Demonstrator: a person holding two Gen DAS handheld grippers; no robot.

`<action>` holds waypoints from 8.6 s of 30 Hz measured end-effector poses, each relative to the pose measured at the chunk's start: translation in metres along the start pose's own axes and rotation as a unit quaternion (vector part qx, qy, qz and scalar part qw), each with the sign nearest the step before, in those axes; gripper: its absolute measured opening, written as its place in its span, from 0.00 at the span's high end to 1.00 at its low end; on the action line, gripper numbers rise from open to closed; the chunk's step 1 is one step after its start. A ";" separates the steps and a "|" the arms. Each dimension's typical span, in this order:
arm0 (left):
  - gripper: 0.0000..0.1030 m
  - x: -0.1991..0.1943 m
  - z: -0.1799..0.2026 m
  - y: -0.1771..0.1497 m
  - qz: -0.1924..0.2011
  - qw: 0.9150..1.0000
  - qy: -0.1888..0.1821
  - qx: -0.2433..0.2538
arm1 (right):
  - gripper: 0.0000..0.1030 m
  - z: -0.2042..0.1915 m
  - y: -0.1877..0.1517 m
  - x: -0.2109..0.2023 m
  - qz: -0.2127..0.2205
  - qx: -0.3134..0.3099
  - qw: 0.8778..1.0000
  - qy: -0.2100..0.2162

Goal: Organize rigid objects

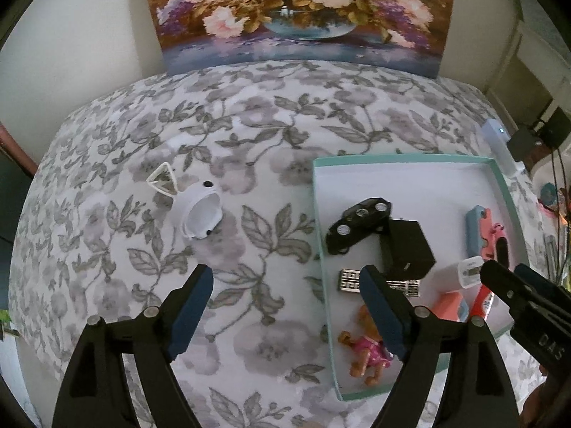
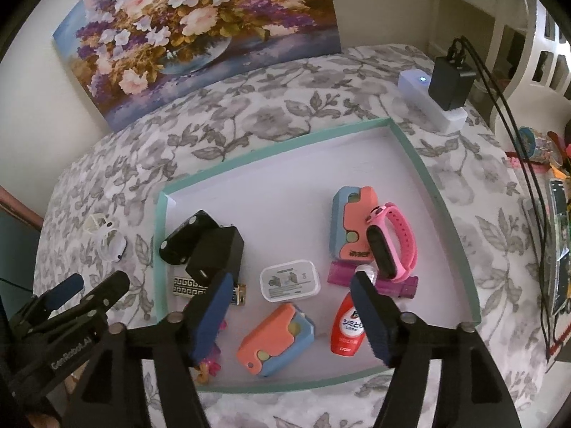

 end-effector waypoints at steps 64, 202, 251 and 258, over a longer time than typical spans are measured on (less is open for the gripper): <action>0.03 0.081 -0.221 0.039 -0.019 0.960 0.069 -0.272 | 0.00 -0.239 0.003 0.109 -0.032 -0.133 0.982 0.128; 0.54 -0.010 0.070 -0.020 -0.009 0.994 -0.106 0.034 | 0.43 0.029 -0.020 0.004 -0.032 0.048 0.998 -0.008; 0.05 -0.038 -0.061 -0.040 0.019 0.998 0.011 -0.060 | 0.00 -0.010 -0.045 -0.029 0.012 -0.021 1.000 -0.012; 0.05 -0.050 -0.064 -0.043 0.022 0.998 0.010 -0.050 | 0.00 -0.016 -0.049 -0.037 0.018 -0.032 0.999 -0.009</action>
Point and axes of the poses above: each gripper's, at about its wrist camera, not at the fingertips, and x roughly the way its jaws point, z to its right, y to its top, the point moved 3 cm from there along x, roughly the way its jaws point, and after that the axes turned 12 degrees about z, right-handed, at the moved point
